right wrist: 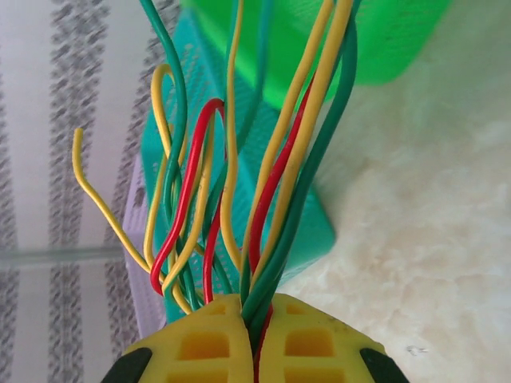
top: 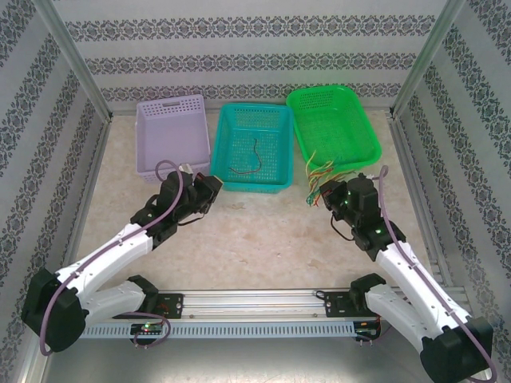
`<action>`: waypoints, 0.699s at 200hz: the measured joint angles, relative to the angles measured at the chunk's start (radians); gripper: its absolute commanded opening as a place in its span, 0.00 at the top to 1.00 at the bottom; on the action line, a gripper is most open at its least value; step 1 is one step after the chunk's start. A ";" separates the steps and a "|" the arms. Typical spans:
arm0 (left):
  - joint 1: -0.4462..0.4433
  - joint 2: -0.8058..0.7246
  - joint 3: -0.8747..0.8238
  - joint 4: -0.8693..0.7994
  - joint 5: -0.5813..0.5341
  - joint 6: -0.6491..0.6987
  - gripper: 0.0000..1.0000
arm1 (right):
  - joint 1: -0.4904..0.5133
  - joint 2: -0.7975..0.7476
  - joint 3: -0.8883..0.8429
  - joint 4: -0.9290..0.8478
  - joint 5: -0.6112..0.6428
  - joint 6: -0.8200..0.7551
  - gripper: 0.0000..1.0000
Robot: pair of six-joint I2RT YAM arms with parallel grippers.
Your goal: Untangle the cables
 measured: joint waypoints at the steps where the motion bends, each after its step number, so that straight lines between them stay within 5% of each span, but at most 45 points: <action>1: 0.000 0.000 0.000 0.000 -0.001 -0.002 1.00 | 0.001 0.002 0.000 -0.001 0.003 0.003 1.00; 43: 0.000 0.107 0.116 0.004 0.064 -0.010 0.85 | 0.058 0.103 0.138 -0.039 0.000 -0.174 1.00; 75: -0.002 0.277 0.393 -0.058 0.211 0.109 0.93 | 0.118 0.173 0.251 -0.052 -0.047 -0.389 1.00; 105: -0.002 0.299 0.441 -0.085 0.265 0.162 0.99 | 0.147 0.199 0.274 -0.091 -0.072 -0.519 1.00; 140: -0.002 0.308 0.447 -0.157 0.291 0.185 0.67 | 0.177 0.243 0.316 -0.154 -0.083 -0.637 1.00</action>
